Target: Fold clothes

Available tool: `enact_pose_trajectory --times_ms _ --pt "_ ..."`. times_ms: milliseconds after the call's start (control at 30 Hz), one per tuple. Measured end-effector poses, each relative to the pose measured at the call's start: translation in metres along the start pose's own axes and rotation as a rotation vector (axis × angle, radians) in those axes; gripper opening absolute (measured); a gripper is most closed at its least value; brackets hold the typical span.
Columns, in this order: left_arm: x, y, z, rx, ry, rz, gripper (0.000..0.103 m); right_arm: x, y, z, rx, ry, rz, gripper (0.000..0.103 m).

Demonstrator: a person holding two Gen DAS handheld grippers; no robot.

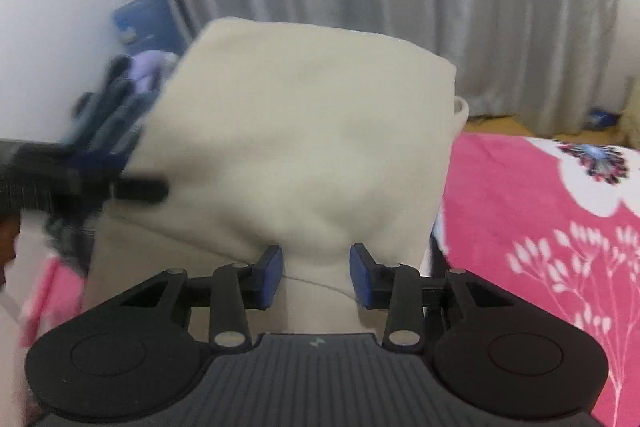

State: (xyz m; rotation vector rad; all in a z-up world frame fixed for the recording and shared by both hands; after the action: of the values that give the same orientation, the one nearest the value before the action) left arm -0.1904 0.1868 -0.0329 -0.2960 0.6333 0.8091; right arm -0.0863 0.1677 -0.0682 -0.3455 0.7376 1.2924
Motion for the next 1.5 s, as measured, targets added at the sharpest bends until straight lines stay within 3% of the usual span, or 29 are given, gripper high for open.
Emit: enact_pose_trajectory --times_ms 100,167,233,300,333,433,467,600,633,867,1033,1500 --pt "-0.020 -0.003 0.000 -0.023 0.021 -0.008 0.065 -0.028 0.005 0.004 0.055 -0.019 -0.027 0.040" --pt "-0.036 -0.002 -0.006 -0.056 0.054 -0.009 0.072 -0.051 0.007 -0.003 0.088 -0.034 -0.007 0.044" --pt "-0.051 -0.002 -0.015 -0.087 0.091 -0.009 0.082 -0.059 0.009 -0.026 0.157 0.049 -0.037 0.050" --pt "-0.065 -0.004 -0.025 -0.113 0.134 -0.009 0.088 -0.063 0.008 -0.047 0.212 0.172 -0.133 0.050" --pt "-0.072 -0.004 -0.029 -0.128 0.137 -0.009 0.096 -0.069 0.009 -0.055 0.240 0.199 -0.161 0.051" --pt "-0.096 -0.004 -0.035 -0.178 0.101 0.006 0.103 -0.100 0.020 -0.066 0.289 0.197 -0.211 0.065" --pt "-0.103 -0.005 -0.035 -0.185 0.099 0.022 0.103 -0.113 0.025 -0.068 0.296 0.186 -0.228 0.074" --pt "-0.126 -0.012 -0.030 -0.164 0.135 0.107 0.103 -0.152 0.054 -0.052 0.211 0.119 -0.295 0.100" --pt "-0.133 -0.012 -0.028 -0.153 0.126 0.120 0.103 -0.160 0.057 -0.048 0.194 0.094 -0.299 0.103" --pt "-0.166 0.011 -0.022 -0.207 0.014 0.200 0.103 -0.184 0.078 -0.022 0.174 0.004 -0.289 0.103" --pt "-0.163 0.020 -0.021 -0.172 0.057 0.262 0.103 -0.182 0.085 -0.016 0.194 0.011 -0.342 0.103" --pt "-0.133 0.028 -0.047 -0.241 0.260 0.338 0.103 -0.147 0.094 -0.005 0.136 0.082 -0.423 0.103"
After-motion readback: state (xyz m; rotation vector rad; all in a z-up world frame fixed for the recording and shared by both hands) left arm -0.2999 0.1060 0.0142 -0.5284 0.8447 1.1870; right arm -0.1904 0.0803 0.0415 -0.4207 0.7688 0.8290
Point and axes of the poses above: each gripper's, at about its wrist camera, not at the fingertips, and x roughly the way its jaws point, y to its left, z to its top, the point moved 2 cm from there along x, roughly the way its jaws point, and after that the axes turned 4 degrees about -y, right-handed, at the moved point
